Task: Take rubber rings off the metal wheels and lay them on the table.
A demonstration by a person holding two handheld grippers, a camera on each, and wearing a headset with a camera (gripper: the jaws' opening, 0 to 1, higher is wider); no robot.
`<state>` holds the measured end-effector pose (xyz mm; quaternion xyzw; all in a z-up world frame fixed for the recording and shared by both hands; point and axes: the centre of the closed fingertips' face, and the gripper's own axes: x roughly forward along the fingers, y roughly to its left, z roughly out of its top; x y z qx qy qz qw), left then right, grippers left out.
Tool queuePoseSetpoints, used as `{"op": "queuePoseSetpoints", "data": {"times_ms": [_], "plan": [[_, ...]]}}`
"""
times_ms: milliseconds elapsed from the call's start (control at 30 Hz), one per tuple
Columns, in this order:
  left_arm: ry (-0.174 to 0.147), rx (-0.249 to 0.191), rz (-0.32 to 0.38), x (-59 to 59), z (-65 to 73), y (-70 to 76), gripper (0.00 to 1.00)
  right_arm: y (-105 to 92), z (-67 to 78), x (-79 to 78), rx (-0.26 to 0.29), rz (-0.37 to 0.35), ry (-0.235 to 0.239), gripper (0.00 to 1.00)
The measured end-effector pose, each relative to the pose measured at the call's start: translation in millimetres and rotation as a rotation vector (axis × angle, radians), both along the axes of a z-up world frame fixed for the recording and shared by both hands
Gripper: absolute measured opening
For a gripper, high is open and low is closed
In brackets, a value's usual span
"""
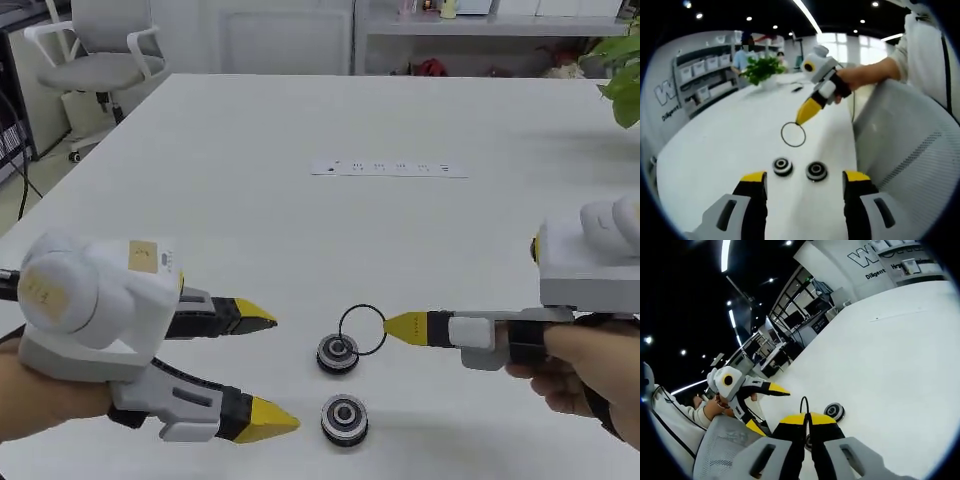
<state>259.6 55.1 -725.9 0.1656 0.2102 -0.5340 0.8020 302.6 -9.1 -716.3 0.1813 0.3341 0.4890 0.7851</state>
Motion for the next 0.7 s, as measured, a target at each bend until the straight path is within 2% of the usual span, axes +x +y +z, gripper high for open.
{"op": "queuePoseSetpoints", "data": {"times_ms": [100, 200, 400, 700], "plan": [[-0.004, 0.0, 0.009, -4.4, 3.0, 2.5, 0.68, 3.7, 2.9, -0.4, 0.007, 0.005, -0.004, 0.0], [-0.003, -0.02, 0.013, -8.8, 5.3, 4.5, 0.7, 7.4, 4.3, -1.9, 0.006, 0.014, -0.01, 0.0], [-0.021, -0.011, 0.062, -8.4, 6.2, 16.0, 0.76, 14.1, 7.6, -3.7, 0.011, 0.025, -0.018, 0.0], [-0.005, -0.051, 0.142, -11.9, 2.1, 32.7, 0.79, 24.4, 9.1, -5.6, 0.012, 0.039, -0.027, 0.0]]}}
